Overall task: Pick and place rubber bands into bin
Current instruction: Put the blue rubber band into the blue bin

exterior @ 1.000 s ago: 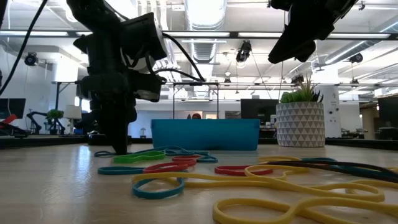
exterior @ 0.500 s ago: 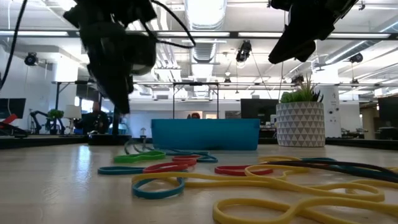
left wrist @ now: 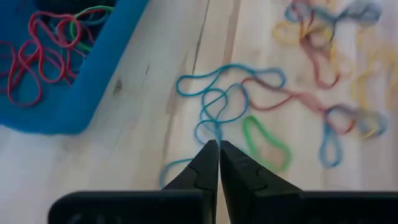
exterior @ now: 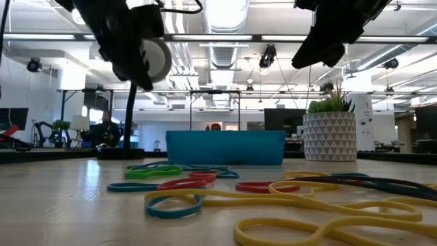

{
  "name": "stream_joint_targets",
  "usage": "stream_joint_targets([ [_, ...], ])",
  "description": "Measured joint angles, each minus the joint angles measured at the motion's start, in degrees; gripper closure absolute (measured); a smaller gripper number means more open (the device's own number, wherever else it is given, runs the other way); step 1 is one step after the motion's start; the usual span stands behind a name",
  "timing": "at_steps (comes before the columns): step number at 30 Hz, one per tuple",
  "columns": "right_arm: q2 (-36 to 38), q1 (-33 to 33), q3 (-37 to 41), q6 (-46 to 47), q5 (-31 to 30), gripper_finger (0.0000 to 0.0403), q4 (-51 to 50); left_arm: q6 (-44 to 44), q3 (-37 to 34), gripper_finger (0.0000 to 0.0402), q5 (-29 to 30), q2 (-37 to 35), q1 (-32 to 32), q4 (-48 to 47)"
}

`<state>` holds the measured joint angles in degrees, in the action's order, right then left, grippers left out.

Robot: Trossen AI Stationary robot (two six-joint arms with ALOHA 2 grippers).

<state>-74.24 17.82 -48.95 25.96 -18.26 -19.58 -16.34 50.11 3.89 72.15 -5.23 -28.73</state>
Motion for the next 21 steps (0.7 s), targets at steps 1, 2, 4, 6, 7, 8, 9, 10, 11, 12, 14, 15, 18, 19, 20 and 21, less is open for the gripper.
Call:
stream_joint_targets([
  [1,0.0,0.0,0.0,0.0,0.0,0.0346,0.4,2.3,-0.2,0.0401,0.1,0.9,0.0,0.6],
  [2,0.0,0.0,0.0,0.0,0.0,0.0346,0.5,4.8,-0.3,0.0401,0.0,2.1,0.0,1.0],
  [4,0.0,0.0,0.0,0.0,0.0,0.0346,0.6,9.6,-0.4,0.0401,-0.4,4.3,-0.1,1.5],
  [6,0.0,0.0,0.0,0.0,0.0,0.0346,0.6,13.6,-0.4,0.0401,-0.8,6.8,-0.1,3.4],
  [7,0.0,0.0,0.0,0.0,0.0,0.0346,0.6,15.5,-0.4,0.0401,-1.2,7.9,-0.1,3.9],
  [8,0.0,0.0,0.0,0.0,0.0,0.0346,0.6,17.1,-0.4,0.0401,-1.8,9.2,-0.1,4.3],
  [9,0.0,0.0,0.0,0.0,0.0,0.0346,0.7,18.4,-0.4,0.0401,-2.7,10.5,-0.1,5.3],
  [10,0.0,0.0,0.0,0.0,0.0,0.0346,0.7,19.5,-0.4,0.0402,-3.9,11.7,-0.1,6.3],
  [11,0.0,0.0,0.0,0.3,0.0,0.0346,0.6,20.1,-0.4,0.0402,-5.0,12.8,0.0,6.2],
  [12,0.0,0.0,0.0,0.5,0.0,0.0346,0.6,20.4,-0.4,0.0402,-5.9,13.9,-0.1,6.3],
  [14,0.0,0.0,0.0,0.6,0.0,0.0346,0.6,20.6,-0.3,0.0402,-7.5,15.9,-0.1,6.8],
  [15,0.0,0.0,0.0,0.6,0.0,0.0346,0.6,20.5,-0.2,0.0402,-8.0,16.6,-0.1,6.7],
  [18,0.0,0.0,0.0,0.7,0.0,0.0346,0.6,19.8,0.6,0.0402,-8.2,17.9,-0.1,7.5],
  [19,0.0,0.0,0.0,0.7,0.0,0.0346,0.6,19.7,0.6,0.0402,-8.2,17.9,0.0,7.6],
  [20,0.0,0.0,0.0,0.6,0.0,0.0346,0.5,19.7,0.6,0.0401,-8.3,18.0,0.0,7.6],
  [21,0.0,0.0,0.0,0.6,0.0,0.0346,0.6,19.7,0.7,0.0401,-8.4,18.1,0.0,8.2],
])
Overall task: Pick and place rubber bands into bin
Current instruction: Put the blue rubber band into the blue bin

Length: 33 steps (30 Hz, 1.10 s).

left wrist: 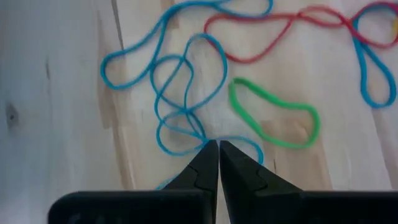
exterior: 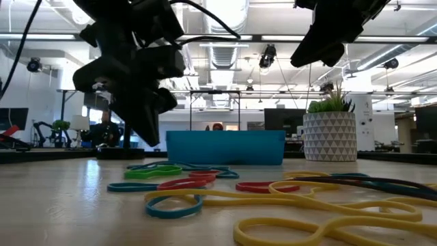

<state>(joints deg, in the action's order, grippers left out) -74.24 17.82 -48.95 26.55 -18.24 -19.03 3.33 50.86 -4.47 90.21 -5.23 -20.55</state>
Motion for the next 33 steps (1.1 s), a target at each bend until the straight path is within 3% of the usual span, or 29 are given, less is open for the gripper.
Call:
stream_joint_targets([
  [8,0.0,-0.1,0.0,-0.6,0.0,0.0346,0.0,-1.7,-0.3,0.0396,-2.0,0.1,0.1,3.8],
  [20,0.0,-0.1,0.0,-0.8,-0.4,0.0346,0.0,-5.1,-0.6,0.0298,0.7,1.3,0.5,3.6],
  [33,0.0,-0.1,0.0,-0.4,-1.4,0.0346,0.6,-19.4,-0.2,0.0292,2.9,5.4,1.9,4.1],
])
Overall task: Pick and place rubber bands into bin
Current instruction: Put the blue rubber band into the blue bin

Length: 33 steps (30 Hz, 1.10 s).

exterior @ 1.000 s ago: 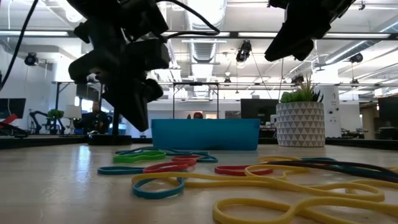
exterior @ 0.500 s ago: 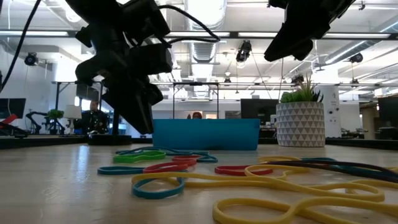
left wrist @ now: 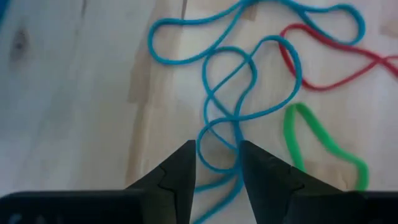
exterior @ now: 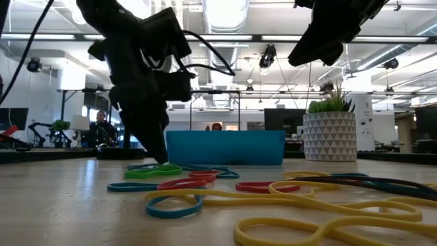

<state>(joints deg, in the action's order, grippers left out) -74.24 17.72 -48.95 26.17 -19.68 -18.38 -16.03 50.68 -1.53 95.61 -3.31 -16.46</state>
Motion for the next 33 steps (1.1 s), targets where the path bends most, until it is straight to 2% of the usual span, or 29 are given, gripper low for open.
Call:
stream_joint_targets([
  [16,0.0,0.0,0.0,0.2,0.0,0.0346,0.2,-0.4,0.6,0.0292,-1.2,0.9,0.0,1.0],
  [21,0.0,0.0,0.0,0.2,0.0,0.0346,0.2,-4.1,0.6,0.0292,-1.4,0.9,1.1,0.8],
  [33,0.0,0.0,0.0,-0.6,0.1,0.0346,0.2,-4.6,0.5,0.0292,-1.3,0.9,1.8,-3.1],
])
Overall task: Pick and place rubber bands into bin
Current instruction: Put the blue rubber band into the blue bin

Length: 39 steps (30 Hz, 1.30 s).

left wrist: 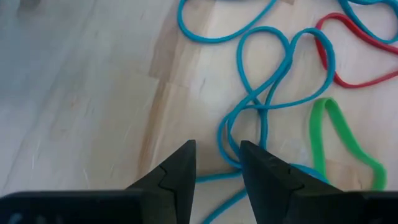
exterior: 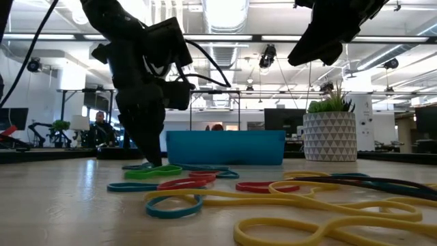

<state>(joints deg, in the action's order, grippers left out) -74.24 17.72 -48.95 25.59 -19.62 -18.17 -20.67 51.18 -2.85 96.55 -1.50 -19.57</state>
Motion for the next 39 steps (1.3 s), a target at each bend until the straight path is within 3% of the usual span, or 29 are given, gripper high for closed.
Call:
stream_joint_targets([
  [22,0.0,0.0,0.0,-0.3,0.0,0.0346,0.0,0.1,-0.1,0.0292,-1.6,0.0,0.0,2.6],
  [31,0.0,0.0,0.5,0.1,-0.5,0.0346,0.1,0.0,0.5,0.0294,-4.2,4.3,-0.2,4.9],
  [34,0.0,0.0,0.6,0.4,-0.5,0.0346,0.1,0.0,0.5,0.0314,-3.4,4.3,-0.2,4.6],
  [39,0.0,0.0,0.8,0.4,-0.5,0.0346,0.1,1.5,0.5,0.039,-1.4,3.4,-0.3,4.5],
])
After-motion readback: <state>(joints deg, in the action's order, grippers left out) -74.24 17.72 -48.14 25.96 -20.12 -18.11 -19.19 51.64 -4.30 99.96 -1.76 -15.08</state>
